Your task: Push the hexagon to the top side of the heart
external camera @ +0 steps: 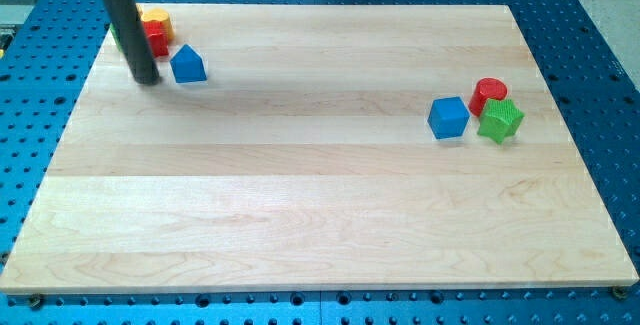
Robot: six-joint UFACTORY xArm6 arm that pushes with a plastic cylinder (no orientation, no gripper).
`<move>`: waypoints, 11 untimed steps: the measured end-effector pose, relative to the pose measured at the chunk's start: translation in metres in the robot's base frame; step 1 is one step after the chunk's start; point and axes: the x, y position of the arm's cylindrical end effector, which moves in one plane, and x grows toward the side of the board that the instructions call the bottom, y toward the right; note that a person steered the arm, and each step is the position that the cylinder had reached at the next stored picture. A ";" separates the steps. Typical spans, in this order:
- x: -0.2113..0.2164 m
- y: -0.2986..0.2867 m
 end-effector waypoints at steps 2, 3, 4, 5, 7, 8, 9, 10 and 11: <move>-0.035 -0.068; -0.063 -0.068; -0.092 -0.063; -0.100 -0.049; -0.100 -0.021; -0.148 -0.035; -0.158 -0.031; -0.159 -0.027; -0.158 -0.025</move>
